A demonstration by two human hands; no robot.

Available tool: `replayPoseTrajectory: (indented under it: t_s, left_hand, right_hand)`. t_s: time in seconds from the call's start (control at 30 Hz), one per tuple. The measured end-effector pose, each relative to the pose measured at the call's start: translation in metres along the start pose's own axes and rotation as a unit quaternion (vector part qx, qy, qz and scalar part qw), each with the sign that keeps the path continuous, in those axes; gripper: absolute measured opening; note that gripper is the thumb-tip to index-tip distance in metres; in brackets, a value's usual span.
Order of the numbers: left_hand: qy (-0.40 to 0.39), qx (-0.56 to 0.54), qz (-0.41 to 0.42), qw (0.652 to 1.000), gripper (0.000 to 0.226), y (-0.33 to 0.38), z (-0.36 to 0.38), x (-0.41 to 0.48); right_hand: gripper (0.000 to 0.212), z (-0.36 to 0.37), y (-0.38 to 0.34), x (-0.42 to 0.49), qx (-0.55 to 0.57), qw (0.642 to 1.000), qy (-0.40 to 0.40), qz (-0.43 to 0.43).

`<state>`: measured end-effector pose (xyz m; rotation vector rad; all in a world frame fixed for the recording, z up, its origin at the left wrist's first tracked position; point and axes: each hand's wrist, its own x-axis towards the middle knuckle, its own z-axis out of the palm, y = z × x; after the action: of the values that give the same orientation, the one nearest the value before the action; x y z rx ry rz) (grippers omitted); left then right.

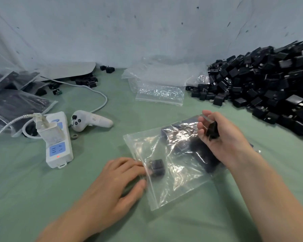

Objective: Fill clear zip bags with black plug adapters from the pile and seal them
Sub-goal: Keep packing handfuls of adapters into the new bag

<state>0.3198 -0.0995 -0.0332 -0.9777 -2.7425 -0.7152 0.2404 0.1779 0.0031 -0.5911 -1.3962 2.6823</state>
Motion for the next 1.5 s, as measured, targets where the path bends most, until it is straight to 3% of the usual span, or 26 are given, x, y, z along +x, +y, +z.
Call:
replayPoseTrajectory:
  t_s: [0.2, 0.4, 0.57, 0.73, 0.83, 0.9, 1.03, 1.1, 1.2, 1.3, 1.4, 1.5]
  left_hand:
    - [-0.061, 0.003, 0.063, 0.996, 0.033, 0.003, 0.004, 0.030]
    - [-0.083, -0.011, 0.103, 0.991, 0.040, 0.007, 0.015, 0.053]
    - [-0.109, -0.007, 0.070, 0.992, 0.046, 0.009, 0.028, 0.063]
    - [-0.112, 0.002, 0.059, 0.992, 0.047, 0.012, 0.027, 0.062]
    - [-0.048, -0.033, 0.033, 0.998, 0.041, 0.006, 0.013, 0.047]
    - [0.065, -0.057, -0.022, 0.996, 0.039, 0.002, 0.001, 0.036]
    - [0.258, -0.167, -0.150, 0.940, 0.030, 0.004, -0.016, 0.040]
    - [0.262, -0.252, -0.136, 0.922, 0.024, 0.014, -0.019, 0.050]
    - [0.194, -0.318, -0.108, 0.922, 0.025, 0.029, -0.012, 0.058]
    - [0.184, -0.272, -0.101, 0.939, 0.043, 0.030, -0.003, 0.058]
    - [0.200, -0.226, -0.106, 0.947, 0.037, 0.023, -0.004, 0.055]
    - [0.220, -0.175, -0.098, 0.955, 0.032, 0.014, -0.012, 0.044]
  right_hand:
    - [0.013, -0.004, -0.002, 0.002, 0.042, 0.998, 0.013, 0.050]
    - [0.015, -0.003, -0.005, -0.001, 0.064, 0.996, -0.022, 0.063]
    - [0.024, -0.005, -0.006, -0.003, 0.116, 0.990, -0.051, 0.060]
    - [0.031, -0.008, 0.000, -0.003, 0.080, 0.992, -0.091, 0.035]
    - [0.037, -0.007, 0.003, -0.004, 0.066, 0.987, -0.143, 0.014]
    - [0.045, -0.003, 0.005, -0.007, 0.040, 0.978, -0.206, 0.003]
    - [0.056, 0.008, 0.012, -0.017, -0.085, 0.949, -0.299, -0.048]
    - [0.061, 0.016, 0.018, -0.023, -0.143, 0.933, -0.322, -0.072]
    - [0.058, 0.028, 0.030, -0.033, -0.177, 0.922, -0.332, -0.093]
    - [0.045, 0.038, 0.040, -0.039, -0.174, 0.930, -0.309, -0.100]
    - [0.039, 0.042, 0.043, -0.044, -0.216, 0.922, -0.302, -0.106]
    - [0.045, 0.047, 0.043, -0.053, -0.247, 0.899, -0.353, -0.083]
